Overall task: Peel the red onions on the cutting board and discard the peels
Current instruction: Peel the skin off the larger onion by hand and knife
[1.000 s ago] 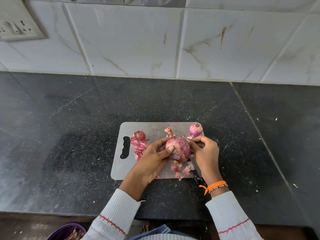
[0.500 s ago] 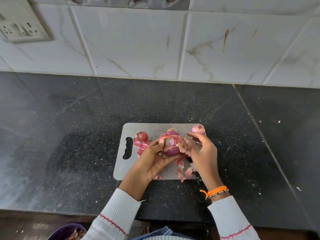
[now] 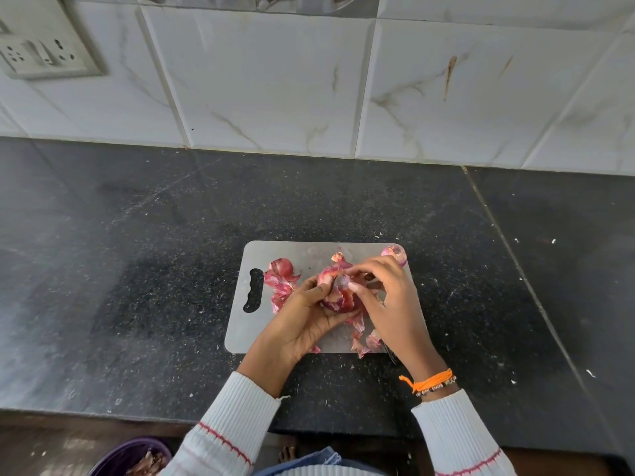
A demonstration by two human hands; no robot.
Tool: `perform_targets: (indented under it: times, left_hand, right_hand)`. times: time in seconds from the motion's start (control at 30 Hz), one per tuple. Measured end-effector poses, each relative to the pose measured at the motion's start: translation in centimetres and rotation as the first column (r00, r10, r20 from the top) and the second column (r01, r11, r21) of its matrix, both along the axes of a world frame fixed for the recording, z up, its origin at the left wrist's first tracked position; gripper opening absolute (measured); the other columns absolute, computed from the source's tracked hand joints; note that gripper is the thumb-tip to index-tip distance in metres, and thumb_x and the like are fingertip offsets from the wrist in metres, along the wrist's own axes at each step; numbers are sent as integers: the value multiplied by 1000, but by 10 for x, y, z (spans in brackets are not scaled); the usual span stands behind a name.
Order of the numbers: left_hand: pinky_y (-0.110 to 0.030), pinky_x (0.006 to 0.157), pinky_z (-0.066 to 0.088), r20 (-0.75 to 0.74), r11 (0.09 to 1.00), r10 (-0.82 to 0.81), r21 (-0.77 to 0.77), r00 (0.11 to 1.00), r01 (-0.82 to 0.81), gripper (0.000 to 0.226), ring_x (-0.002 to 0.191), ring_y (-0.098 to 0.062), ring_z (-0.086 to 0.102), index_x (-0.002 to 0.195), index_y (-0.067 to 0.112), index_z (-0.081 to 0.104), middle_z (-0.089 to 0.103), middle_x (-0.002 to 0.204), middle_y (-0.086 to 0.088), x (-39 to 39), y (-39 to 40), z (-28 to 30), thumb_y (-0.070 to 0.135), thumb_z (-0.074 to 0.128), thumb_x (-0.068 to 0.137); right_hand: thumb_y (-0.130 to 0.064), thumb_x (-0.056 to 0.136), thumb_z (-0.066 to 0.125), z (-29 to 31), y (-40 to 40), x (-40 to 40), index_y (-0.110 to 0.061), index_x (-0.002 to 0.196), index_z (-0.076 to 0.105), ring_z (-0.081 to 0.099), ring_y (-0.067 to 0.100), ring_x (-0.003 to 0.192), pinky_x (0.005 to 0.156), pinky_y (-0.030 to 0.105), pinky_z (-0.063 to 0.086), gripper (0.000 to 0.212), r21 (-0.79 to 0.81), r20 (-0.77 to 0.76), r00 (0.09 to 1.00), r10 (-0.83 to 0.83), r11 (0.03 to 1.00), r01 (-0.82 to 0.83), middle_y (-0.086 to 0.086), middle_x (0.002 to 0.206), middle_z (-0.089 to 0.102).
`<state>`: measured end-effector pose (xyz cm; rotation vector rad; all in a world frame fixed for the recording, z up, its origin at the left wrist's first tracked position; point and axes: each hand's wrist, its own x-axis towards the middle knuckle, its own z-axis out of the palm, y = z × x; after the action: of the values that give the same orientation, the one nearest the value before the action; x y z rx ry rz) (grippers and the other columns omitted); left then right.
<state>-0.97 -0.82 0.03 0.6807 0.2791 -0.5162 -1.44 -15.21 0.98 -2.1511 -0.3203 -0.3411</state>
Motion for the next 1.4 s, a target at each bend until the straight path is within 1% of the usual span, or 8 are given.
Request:
perform_targets:
  times: [0.3,0.43,0.63,0.83,1.03,1.13,1.23,1.4]
  left_hand:
    - [-47,75,55,1,997,5,83,1000,-5,42,105,-35,59,126,1,41,50,124,-25,-2,-1,2,1,53,85]
    - [-42,67,59,5,996,3,88,1000,-4,31,82,-25,68,118,2,45,58,108,-19,-3,-2,3,-1,52,88]
    - [-44,76,54,-31,1000,2,27,1000,-1,33,96,-35,64,112,-4,50,65,104,-25,-3,0,6,13,54,84]
    - [-22,64,57,-2,993,-23,112,1000,23,23,78,-16,66,99,5,60,71,84,-10,0,5,6,21,54,83]
    - [-33,73,57,-31,997,15,81,999,-13,41,93,-26,58,108,3,53,60,98,-17,1,7,7,9,61,67]
    - [-41,75,56,-63,997,56,48,996,-53,48,102,-32,58,118,2,50,59,107,-20,2,5,5,4,60,71]
    - [-40,70,58,-74,996,72,50,995,-68,34,99,-30,59,115,6,52,58,110,-19,3,2,1,1,55,82]
    - [-37,68,60,-39,997,47,64,998,-44,42,99,-28,59,112,7,54,57,110,-19,1,-1,1,8,63,70]
  right_hand:
    - [-7,80,69,1,-8,-2,-19,83,64,59,1,87,74,9,47,13,88,-44,999,-13,996,17,-6,89,60]
    - [-4,79,70,1,-10,-3,-17,82,66,62,6,82,74,16,52,13,123,-61,997,-52,991,59,-5,86,64]
    - [4,78,67,-3,-13,-1,-20,79,69,69,10,79,69,19,54,24,436,-272,949,-160,859,269,2,83,71]
    - [5,76,69,-12,-19,4,-14,80,69,63,1,78,70,11,50,19,196,-108,946,-307,926,323,-6,84,64]
    - [-3,80,67,-22,-18,6,-12,87,70,60,14,88,80,28,51,12,-25,17,957,-289,957,289,-4,91,62]
    - [-21,89,59,-16,-10,2,-13,95,67,57,16,96,86,33,49,13,42,39,954,-298,954,297,-6,98,60]
    - [-39,88,53,0,1,-5,-15,104,65,57,9,101,81,12,45,31,162,43,985,-164,974,156,-5,105,60]
    - [-26,81,65,-3,8,-3,-18,105,68,54,8,109,92,25,46,26,25,32,999,17,1000,-17,-5,111,60]
